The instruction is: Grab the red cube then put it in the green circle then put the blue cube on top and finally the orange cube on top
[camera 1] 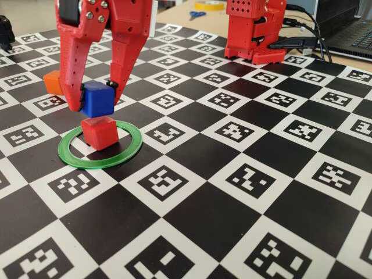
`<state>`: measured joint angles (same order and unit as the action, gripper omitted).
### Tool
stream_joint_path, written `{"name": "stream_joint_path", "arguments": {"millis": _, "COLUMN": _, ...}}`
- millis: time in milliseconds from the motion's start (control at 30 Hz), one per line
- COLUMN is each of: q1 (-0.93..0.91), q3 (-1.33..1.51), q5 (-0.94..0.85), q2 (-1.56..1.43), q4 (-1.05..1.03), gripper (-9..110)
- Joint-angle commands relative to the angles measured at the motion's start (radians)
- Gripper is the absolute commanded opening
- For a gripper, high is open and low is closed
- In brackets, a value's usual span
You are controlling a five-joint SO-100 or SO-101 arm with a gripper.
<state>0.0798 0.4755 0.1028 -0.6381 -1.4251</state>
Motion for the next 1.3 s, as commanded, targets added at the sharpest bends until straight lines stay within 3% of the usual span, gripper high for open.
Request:
{"name": "stream_joint_path", "arguments": {"millis": 0, "q1": 0.003, "q3": -0.097, "q5": -0.008, "q2": -0.049, "q4": 0.018, "gripper": 1}}
{"name": "stream_joint_path", "arguments": {"millis": 267, "q1": 0.002, "q3": -0.092, "q5": -0.002, "q2": -0.046, "q4": 0.014, "gripper": 3}}
{"name": "stream_joint_path", "arguments": {"millis": 567, "q1": -0.005, "q3": -0.094, "q5": 0.026, "q2": -0.052, "q4": -0.009, "gripper": 31}}
{"name": "stream_joint_path", "arguments": {"millis": 700, "q1": -0.005, "q3": -0.094, "q5": 0.037, "q2": -0.06, "q4": -0.009, "gripper": 39}}
{"name": "stream_joint_path", "arguments": {"millis": 1267, "q1": 0.015, "q3": -0.089, "q5": 0.058, "q2": -0.118, "q4": -0.091, "gripper": 48}}
